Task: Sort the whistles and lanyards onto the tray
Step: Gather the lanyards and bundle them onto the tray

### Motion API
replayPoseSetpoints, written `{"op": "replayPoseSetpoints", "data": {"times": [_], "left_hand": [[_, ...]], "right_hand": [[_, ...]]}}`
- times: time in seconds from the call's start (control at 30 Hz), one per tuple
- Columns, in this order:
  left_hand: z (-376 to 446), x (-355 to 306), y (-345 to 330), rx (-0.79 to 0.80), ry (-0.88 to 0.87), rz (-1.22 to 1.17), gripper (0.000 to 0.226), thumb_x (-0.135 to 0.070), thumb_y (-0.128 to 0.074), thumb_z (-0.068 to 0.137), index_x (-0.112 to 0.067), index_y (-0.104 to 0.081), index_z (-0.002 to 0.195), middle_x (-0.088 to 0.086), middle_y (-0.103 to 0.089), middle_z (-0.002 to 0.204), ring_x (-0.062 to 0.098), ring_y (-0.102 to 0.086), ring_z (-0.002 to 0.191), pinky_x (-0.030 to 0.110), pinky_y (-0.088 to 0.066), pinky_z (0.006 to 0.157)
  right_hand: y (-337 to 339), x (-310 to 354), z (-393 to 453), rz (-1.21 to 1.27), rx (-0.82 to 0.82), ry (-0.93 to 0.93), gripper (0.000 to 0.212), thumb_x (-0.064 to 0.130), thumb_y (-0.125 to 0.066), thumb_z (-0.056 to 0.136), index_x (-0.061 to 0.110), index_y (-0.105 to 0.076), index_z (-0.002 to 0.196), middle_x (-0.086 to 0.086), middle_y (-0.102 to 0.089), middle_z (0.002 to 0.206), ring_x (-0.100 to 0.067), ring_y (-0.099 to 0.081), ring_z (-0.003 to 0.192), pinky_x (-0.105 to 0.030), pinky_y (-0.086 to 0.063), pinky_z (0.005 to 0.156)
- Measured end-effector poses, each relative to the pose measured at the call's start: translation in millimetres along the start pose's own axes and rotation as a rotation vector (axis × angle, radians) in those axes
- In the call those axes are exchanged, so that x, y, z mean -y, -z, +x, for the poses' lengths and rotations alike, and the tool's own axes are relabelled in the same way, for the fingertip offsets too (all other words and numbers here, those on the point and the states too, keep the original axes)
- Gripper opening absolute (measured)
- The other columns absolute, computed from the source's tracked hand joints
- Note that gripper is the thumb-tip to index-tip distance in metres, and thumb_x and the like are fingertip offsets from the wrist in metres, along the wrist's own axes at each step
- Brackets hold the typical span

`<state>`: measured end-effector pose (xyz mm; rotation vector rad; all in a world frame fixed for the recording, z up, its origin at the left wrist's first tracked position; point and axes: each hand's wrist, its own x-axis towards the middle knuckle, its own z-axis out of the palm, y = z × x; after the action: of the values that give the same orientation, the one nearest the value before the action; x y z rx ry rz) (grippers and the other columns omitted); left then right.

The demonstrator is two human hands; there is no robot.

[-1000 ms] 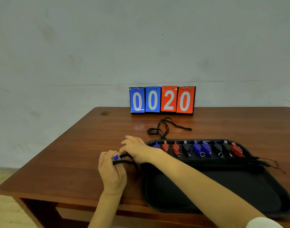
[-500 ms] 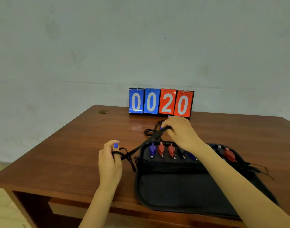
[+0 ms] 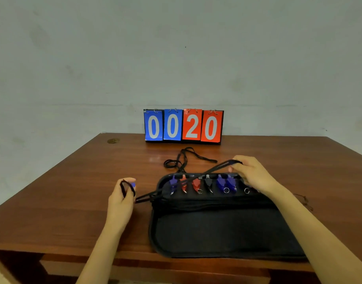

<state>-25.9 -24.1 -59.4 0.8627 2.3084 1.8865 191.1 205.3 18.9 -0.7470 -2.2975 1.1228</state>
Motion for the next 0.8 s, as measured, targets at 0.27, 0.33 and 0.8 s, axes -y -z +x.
{"op": "replayPoseSetpoints", "data": {"times": [0.27,0.33,0.8], "left_hand": [[-0.5,-0.6,-1.9,0.176,0.029,0.033,0.031,0.001,-0.042,0.092,-0.027,-0.056,0.092,0.004,-0.060,0.067,0.018,-0.055,0.062,0.028,-0.044,0.064],[0.7,1.2,-0.8,0.178,0.018,0.072,0.033,0.002,-0.045,0.091,-0.028,-0.059,0.090,0.001,-0.064,0.077,0.018,-0.057,0.069,0.032,-0.045,0.066],[-2.6,-7.4,2.2,0.227,0.105,-0.100,0.017,0.003,-0.060,0.082,-0.014,-0.064,0.084,0.018,-0.061,0.074,0.006,-0.044,0.043,0.017,-0.037,0.043]], "right_hand": [[38.6,-46.9,-25.1,-0.042,-0.007,-0.058,0.027,0.002,-0.048,0.091,0.012,-0.063,0.070,0.008,-0.048,0.043,-0.001,-0.037,0.036,-0.010,-0.028,0.039],[48.8,-51.0,-29.8,-0.014,0.001,-0.073,0.026,0.001,-0.048,0.092,0.008,-0.063,0.071,0.006,-0.047,0.047,-0.001,-0.036,0.036,-0.009,-0.027,0.039],[80.1,-74.6,-54.8,0.303,0.186,-0.150,0.036,0.030,-0.074,0.072,0.002,-0.055,0.085,0.003,-0.037,0.045,-0.007,-0.023,0.034,-0.016,-0.024,0.035]]}}
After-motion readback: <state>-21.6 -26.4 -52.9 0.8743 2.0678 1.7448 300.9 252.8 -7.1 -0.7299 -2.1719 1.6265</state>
